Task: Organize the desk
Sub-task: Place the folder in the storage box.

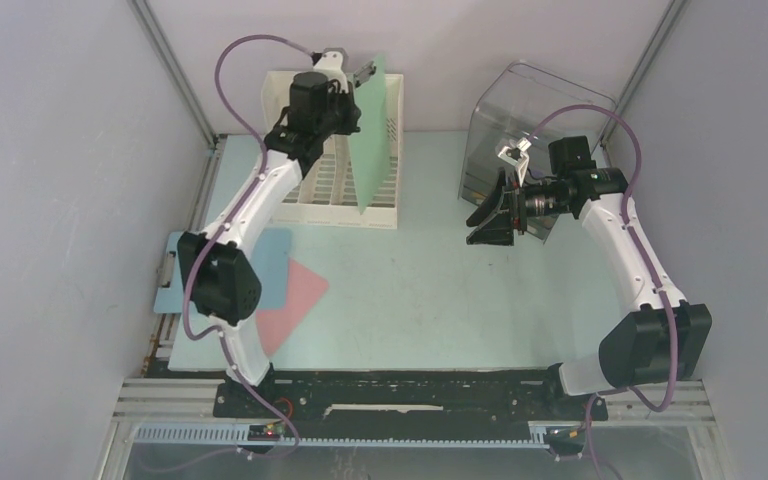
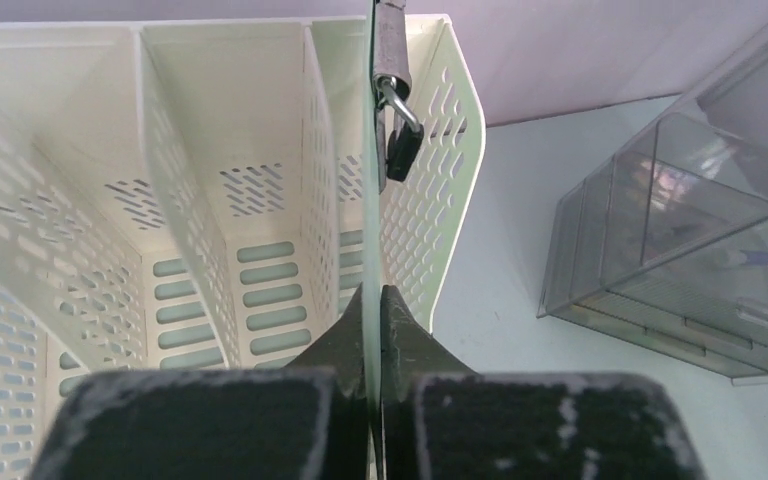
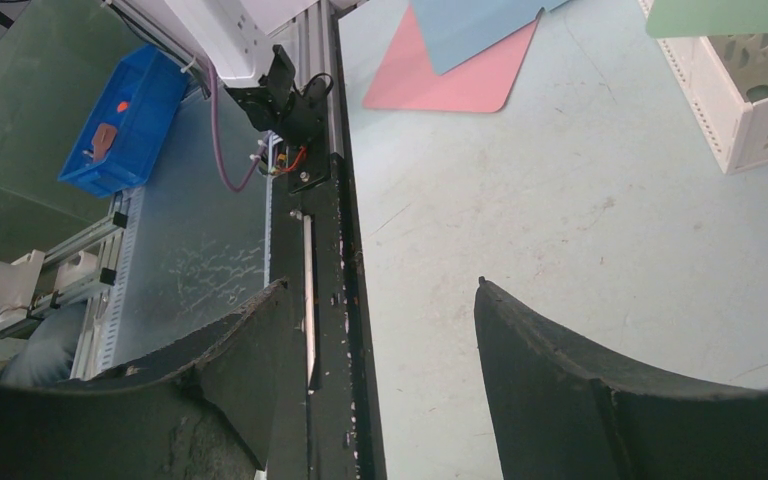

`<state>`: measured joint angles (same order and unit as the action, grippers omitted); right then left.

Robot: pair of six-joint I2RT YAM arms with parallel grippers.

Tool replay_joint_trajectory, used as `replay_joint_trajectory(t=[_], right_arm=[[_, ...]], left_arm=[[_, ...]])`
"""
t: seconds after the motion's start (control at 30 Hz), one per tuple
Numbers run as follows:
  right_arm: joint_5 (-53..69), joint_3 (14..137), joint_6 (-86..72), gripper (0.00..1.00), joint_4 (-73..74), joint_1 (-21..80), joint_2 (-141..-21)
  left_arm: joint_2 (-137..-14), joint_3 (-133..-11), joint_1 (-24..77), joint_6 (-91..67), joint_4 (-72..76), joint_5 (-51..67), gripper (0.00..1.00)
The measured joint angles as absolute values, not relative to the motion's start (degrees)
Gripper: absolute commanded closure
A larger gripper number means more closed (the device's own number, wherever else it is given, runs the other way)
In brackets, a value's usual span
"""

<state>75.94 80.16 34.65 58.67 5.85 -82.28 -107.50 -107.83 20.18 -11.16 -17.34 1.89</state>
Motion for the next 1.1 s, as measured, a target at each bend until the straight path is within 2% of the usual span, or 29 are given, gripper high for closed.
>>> replay_joint_trajectory(t=[0.2, 0.43, 1.1], right_arm=[[75.9, 80.2, 34.6, 0.25, 58.7, 5.8, -82.3], [75.9, 80.2, 34.7, 0.26, 58.9, 5.6, -82.1], [75.9, 80.2, 35.3, 0.25, 58.9, 5.3, -82.1]], left_arm=[[-97.2, -90.4, 20.3, -10.0, -2.0, 1.7, 1.00], [-94.6, -80.3, 20.5, -9.3, 14.9, 2.0, 1.00], [-98.3, -71.9, 24.5, -5.9, 45.5, -4.2, 1.00]])
